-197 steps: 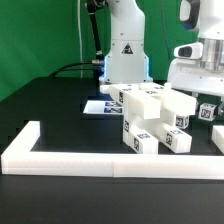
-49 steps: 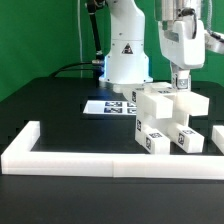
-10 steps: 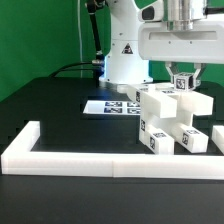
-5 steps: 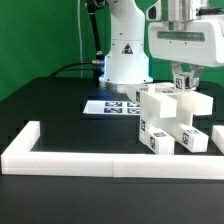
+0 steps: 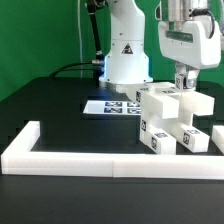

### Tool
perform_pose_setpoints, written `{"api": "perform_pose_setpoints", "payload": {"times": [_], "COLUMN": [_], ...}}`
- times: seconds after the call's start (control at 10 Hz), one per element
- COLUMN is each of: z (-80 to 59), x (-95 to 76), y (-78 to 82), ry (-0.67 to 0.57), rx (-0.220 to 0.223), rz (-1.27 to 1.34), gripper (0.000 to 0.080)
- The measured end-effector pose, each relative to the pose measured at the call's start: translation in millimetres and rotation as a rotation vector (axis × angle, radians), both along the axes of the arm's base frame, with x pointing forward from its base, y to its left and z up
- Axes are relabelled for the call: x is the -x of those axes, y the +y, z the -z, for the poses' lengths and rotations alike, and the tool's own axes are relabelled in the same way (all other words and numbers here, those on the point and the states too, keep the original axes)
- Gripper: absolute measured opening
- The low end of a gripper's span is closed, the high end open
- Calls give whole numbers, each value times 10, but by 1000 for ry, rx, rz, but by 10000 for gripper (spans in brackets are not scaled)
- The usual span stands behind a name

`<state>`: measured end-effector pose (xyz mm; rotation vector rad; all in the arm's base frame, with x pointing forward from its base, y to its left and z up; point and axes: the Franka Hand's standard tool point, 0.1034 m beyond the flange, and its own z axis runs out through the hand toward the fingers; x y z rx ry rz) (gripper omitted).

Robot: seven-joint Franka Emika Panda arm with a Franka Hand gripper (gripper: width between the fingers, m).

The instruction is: Assemble chair

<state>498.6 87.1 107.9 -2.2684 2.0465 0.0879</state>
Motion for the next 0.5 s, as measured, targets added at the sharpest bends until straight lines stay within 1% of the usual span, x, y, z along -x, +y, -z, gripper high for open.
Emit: {"api": "perform_pose_setpoints", "payload": {"times": [0.2,0.4,0.5], "z": [1,5,4], "x": [2,5,8], "y": [15,23,26], "ry": [16,23,20], "rx": [-7,-9,-8], "rz": [155,213,164], "gripper": [272,272,439]}}
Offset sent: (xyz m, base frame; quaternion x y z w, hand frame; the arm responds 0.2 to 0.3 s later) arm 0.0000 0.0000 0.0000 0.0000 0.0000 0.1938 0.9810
